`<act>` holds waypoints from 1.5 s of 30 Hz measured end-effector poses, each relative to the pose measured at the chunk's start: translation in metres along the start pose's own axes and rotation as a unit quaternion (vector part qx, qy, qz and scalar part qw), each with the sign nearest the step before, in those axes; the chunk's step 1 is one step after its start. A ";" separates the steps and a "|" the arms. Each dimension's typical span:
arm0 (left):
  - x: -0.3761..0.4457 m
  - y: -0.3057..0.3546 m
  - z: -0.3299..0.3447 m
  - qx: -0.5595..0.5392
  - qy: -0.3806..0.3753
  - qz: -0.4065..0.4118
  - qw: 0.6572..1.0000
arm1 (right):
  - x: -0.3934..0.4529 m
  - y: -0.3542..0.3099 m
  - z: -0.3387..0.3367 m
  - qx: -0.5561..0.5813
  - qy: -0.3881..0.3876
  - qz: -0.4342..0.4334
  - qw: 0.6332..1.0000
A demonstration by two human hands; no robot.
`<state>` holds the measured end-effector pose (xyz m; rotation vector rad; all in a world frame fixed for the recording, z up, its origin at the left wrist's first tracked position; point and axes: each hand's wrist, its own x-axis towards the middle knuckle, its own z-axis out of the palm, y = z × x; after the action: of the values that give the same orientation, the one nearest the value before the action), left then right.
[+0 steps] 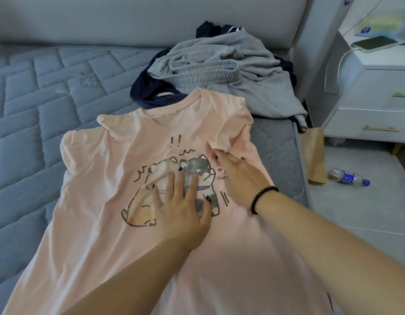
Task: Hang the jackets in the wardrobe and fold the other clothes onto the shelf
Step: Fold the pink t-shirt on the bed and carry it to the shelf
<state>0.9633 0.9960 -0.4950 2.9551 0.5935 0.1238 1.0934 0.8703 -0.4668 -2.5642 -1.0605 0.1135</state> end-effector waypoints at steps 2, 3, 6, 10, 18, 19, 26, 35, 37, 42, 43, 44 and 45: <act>0.000 0.000 -0.001 0.002 -0.003 -0.001 1.000 | -0.008 -0.009 0.008 0.020 0.071 -0.029 0.997; 0.000 0.000 -0.001 -0.002 -0.007 -0.002 1.000 | -0.014 -0.011 0.011 0.012 0.120 -0.035 0.992; 0.000 0.002 -0.003 -0.013 -0.022 -0.003 1.000 | -0.017 -0.006 0.015 0.002 0.151 -0.026 0.988; -0.003 -0.008 -0.013 -0.105 -0.014 0.026 0.994 | -0.014 -0.006 0.013 0.024 0.121 -0.055 0.991; 0.046 -0.146 -0.061 -0.324 0.210 -0.208 0.899 | -0.009 -0.005 0.015 -0.062 0.053 -0.022 0.996; 0.055 -0.169 -0.067 -0.336 0.245 -0.272 0.868 | -0.008 -0.006 0.016 -0.082 0.043 -0.023 0.995; 0.112 -0.262 -0.094 -0.631 0.085 -0.426 0.643 | -0.003 -0.012 0.018 -0.103 0.052 -0.022 0.993; 0.105 -0.266 -0.097 -0.665 0.241 -0.440 0.554 | -0.004 -0.009 0.019 -0.110 0.054 -0.021 0.992; 0.095 -0.275 -0.091 -0.715 0.227 -0.446 0.488 | -0.003 -0.007 0.019 -0.108 0.055 -0.022 0.992; 0.094 -0.282 -0.106 -0.684 0.130 -0.442 0.565 | -0.003 -0.007 0.019 -0.103 0.049 -0.021 0.993; 0.098 -0.282 -0.111 -0.646 0.171 -0.467 0.580 | -0.003 -0.007 0.018 -0.100 0.049 -0.022 0.993; 0.101 -0.279 -0.116 -0.595 0.221 -0.480 0.605 | -0.004 -0.008 0.018 -0.098 0.050 -0.022 0.994; 0.102 -0.270 -0.123 -0.545 0.263 -0.452 0.655 | -0.004 -0.009 0.017 -0.096 0.053 -0.022 0.994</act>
<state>0.9416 1.2961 -0.4052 1.2034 1.3425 0.8621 1.0806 0.8786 -0.4800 -2.6796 -1.1376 -0.1416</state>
